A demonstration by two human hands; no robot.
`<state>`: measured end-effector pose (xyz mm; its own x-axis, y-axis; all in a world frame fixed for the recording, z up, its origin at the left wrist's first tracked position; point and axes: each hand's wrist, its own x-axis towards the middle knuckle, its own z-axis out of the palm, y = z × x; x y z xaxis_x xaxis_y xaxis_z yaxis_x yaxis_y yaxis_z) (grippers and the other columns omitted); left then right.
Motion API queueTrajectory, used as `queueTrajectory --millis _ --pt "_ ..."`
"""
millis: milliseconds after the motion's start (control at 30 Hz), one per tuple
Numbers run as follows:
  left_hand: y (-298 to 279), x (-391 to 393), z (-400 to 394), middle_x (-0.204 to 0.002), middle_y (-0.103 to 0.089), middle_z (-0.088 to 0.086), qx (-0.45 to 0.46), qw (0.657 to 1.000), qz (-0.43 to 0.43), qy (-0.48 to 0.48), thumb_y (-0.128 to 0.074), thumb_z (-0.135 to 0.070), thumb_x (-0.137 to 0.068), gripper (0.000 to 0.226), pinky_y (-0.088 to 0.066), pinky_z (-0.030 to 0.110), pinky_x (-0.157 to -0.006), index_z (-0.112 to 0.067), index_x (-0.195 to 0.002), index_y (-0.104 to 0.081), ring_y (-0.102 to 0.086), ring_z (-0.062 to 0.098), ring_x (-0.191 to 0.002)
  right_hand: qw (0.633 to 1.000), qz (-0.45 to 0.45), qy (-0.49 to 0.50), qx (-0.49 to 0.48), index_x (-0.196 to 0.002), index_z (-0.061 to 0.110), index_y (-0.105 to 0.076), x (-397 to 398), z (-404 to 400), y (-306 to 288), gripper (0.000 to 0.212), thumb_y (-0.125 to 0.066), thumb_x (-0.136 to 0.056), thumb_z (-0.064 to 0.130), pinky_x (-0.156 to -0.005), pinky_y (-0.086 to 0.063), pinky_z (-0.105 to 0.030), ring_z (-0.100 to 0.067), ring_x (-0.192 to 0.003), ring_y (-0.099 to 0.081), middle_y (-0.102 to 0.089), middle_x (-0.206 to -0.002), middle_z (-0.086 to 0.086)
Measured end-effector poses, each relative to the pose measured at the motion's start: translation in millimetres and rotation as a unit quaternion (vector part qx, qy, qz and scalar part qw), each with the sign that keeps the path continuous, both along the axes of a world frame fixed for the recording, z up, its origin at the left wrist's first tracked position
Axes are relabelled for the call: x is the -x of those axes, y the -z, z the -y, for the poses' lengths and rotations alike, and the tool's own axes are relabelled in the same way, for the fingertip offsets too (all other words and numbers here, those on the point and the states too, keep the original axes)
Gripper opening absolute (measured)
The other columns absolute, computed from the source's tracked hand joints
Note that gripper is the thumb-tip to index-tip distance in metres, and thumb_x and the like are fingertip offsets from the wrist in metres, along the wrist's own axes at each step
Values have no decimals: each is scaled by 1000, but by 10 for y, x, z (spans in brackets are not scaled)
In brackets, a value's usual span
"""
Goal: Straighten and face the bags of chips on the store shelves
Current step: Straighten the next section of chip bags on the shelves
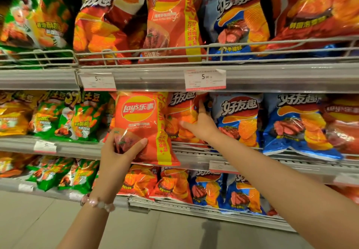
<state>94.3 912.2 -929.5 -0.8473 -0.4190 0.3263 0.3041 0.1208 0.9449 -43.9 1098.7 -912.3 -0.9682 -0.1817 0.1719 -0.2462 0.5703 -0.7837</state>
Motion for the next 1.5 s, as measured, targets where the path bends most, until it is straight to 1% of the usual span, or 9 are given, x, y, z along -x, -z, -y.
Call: queueTrajectory --millis 167,333,600,833,1033,1133,1267,1367,1500 --pt "125 -31 -295 -91 -73 -3 16 999 14 34 -83 -18 -67 43 -57 24 -71 -13 -103 -61 -70 15 -89 984 -19 -12 174 -150 20 -20 -425 -117 -102 69 -48 -94 48 -111 -32 -39 -21 -137 -35 -36 -149 -5" --pt "183 -27 -750 -96 -72 -8 10 997 -8 71 -78 -13 -70 44 -55 20 -71 -20 -109 -61 -68 9 -92 959 98 -84 253 -151 32 -2 -860 -425 -141 104 -73 -76 46 -108 -39 -40 -19 -136 -37 -32 -151 2" --pt "289 31 -1525 -95 -72 -7 39 990 -28 133 -84 -31 -61 45 -57 33 -79 -25 -100 -61 -68 9 -91 957 34 -14 288 -151 35 -3 -1034 -1182 22 119 -85 -65 35 -110 -37 -41 -12 -134 -38 -34 -150 9" --pt "257 135 -2229 -127 -61 -7 94 976 -17 194 -89 -48 -53 103 -51 25 -92 -24 -141 -40 -60 6 -112 951 -18 76 299 -151 31 -9 -1101 -1962 67 112 -84 -68 30 -110 -36 -42 -13 -135 -38 -34 -151 5" --pt "69 300 -2575 -126 -54 -10 184 954 -41 232 -73 -82 -39 117 -43 21 -97 -36 -139 -34 -54 1 -116 928 1 126 350 -150 28 -24 -1155 -2755 -133 109 -86 -61 31 -97 -49 -44 -18 -117 -56 -50 -137 5" --pt "4 479 -2704 -136 -44 -13 360 904 -111 202 -63 -91 -38 116 -30 15 -103 -42 -138 -31 -40 1 -126 922 0 143 359 -141 26 -37 -1164 -3221 -213 84 -82 -70 21 -87 -55 -38 -16 -104 -64 -60 -123 6" --pt "11 760 -3034 -157 -22 5 624 754 -182 93 -44 -91 -57 109 -14 61 -112 -32 -148 -29 -12 30 -146 929 -32 162 330 -141 23 -36 -1086 -3747 -272 80 -79 -73 18 -69 -55 -27 -15 -96 -66 -62 -119 2" --pt "108 928 -3255 -161 -9 3 686 703 -177 64 -51 -73 -75 85 -9 72 -108 -38 -148 -27 4 32 -147 931 -55 189 306 -146 18 -23 -973 -4039 -313 89 -78 -76 17 -66 -50 -25 -11 -90 -61 -57 -112 3" --pt "151 1135 -3366 -156 -28 10 730 667 -142 37 -65 -57 -77 74 -25 76 -96 -38 -144 -39 -13 42 -144 936 -71 203 279 -141 13 -30 -773 -4357 -341 80 -76 -77 13 -61 -48 -21 -3 -84 -57 -54 -118 -3"
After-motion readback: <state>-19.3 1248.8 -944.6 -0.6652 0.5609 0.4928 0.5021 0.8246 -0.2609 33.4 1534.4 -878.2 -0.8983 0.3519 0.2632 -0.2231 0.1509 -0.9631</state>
